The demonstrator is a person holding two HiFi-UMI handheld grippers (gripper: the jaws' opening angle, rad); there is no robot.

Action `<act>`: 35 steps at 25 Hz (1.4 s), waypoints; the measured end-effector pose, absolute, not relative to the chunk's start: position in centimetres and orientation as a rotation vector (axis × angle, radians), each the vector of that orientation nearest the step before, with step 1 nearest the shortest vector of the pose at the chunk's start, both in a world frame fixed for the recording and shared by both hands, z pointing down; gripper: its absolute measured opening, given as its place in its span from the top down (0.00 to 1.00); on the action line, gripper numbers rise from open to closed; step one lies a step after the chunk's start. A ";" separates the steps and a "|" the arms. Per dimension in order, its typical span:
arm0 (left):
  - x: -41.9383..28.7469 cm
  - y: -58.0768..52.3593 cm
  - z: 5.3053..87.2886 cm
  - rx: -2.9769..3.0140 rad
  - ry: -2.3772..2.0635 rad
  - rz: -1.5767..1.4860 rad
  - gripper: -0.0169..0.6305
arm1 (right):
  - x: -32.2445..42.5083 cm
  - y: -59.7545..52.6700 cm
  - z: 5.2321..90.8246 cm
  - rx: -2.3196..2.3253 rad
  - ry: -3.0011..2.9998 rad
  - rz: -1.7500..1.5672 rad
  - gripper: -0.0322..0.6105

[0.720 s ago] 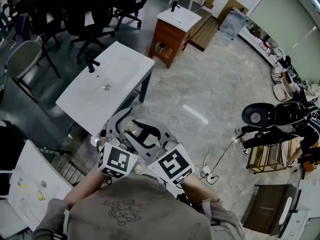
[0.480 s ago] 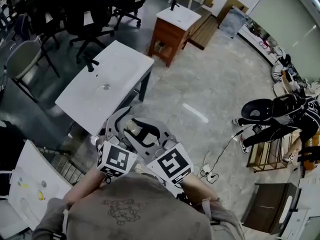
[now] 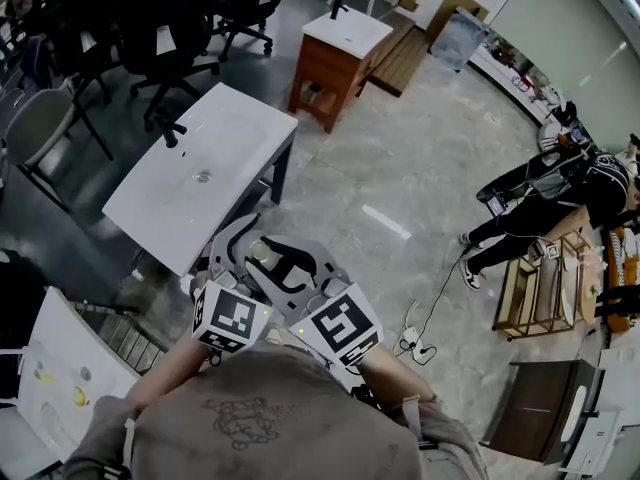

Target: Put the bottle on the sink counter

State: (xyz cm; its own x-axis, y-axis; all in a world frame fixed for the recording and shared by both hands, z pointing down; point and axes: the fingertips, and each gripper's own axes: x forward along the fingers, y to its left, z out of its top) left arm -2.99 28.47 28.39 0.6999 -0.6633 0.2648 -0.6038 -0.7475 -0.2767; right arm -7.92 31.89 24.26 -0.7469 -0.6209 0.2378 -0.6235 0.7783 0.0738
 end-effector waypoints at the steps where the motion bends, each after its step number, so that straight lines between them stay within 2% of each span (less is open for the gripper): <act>1: -2.7 28.4 28.4 -2.736 1.026 -0.527 0.47 | -7.6 31.8 24.2 0.975 -2.724 0.014 0.73; 21: 2.7 25.1 28.6 -2.711 1.019 -0.508 0.47 | -2.3 28.6 24.7 0.996 -2.726 -0.043 0.73; 35: 4.1 17.8 30.8 -2.760 0.990 -0.519 0.47 | -1.0 21.1 26.8 1.011 -2.695 0.009 0.73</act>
State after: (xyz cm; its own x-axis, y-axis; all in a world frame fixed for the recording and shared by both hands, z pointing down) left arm 4.07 17.80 30.81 0.7203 -0.6404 0.2666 -0.5836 -0.7672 -0.2661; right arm -1.03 21.06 26.77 -0.7230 -0.6458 0.2456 -0.6475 0.7573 0.0853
